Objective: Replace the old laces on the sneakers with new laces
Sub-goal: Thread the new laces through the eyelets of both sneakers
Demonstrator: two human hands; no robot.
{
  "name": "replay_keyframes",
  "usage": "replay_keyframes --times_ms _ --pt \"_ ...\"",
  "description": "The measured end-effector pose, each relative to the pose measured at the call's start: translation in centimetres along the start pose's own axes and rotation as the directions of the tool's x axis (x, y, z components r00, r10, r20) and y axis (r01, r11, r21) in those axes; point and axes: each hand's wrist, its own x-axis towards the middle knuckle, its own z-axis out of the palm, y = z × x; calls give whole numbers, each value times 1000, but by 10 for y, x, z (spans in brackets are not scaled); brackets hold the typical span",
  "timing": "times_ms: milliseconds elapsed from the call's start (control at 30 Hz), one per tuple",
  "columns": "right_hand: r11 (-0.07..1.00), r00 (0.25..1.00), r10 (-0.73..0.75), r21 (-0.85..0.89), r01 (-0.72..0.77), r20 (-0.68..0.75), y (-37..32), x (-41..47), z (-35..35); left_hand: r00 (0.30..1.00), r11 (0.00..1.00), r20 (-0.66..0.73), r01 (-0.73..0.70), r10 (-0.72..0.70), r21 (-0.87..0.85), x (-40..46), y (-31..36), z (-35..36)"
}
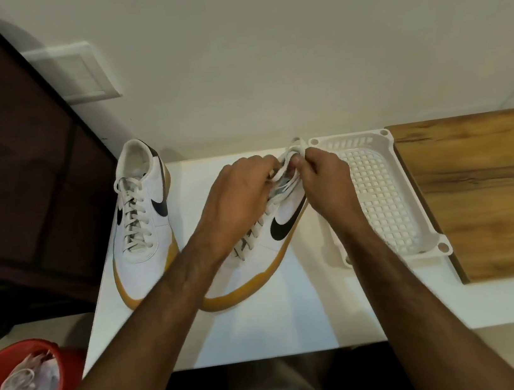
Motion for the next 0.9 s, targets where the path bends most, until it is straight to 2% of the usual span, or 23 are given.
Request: replay_keyframes --times_ms 100,200,300,367,433,500,567,667,733,800,867,900 --pt "998 998 -57 -8 57 -24 -4 0 -3 982 960 170 -122 80 253 13 1 1" --pt "995 998 -41 93 44 -39 -4 4 0 952 940 304 -130 29 316 25 5 6" --pt "996 998 -53 73 51 28 -1 7 3 967 969 251 -28 -35 244 31 7 7" --pt "993 990 -102 -43 107 97 -2 7 3 980 993 177 74 -90 97 28 5 0" --pt "969 978 -161 -166 182 133 -4 6 2 986 996 140 86 -86 3 25 5 -6" --pt "911 968 -160 -349 221 194 -9 6 3 988 998 147 52 -55 23 20 5 -8" --pt "848 963 -94 -487 210 252 -13 4 3 987 990 161 -23 0 140 13 5 -5" --pt "818 951 -104 -520 247 290 -13 2 0 990 983 134 9 -34 183 7 2 5" --pt "798 953 -176 -531 284 245 -11 0 -1 994 977 88 49 -69 208 8 0 7" --pt "786 961 -248 -554 272 120 -7 3 -3 993 968 49 95 -109 230 12 2 4" --pt "828 962 -272 -504 245 21 -4 5 -4 989 975 52 129 -140 179 17 4 1" --pt "874 969 -247 -428 230 18 -3 6 -4 986 981 74 140 -151 136 20 5 1"
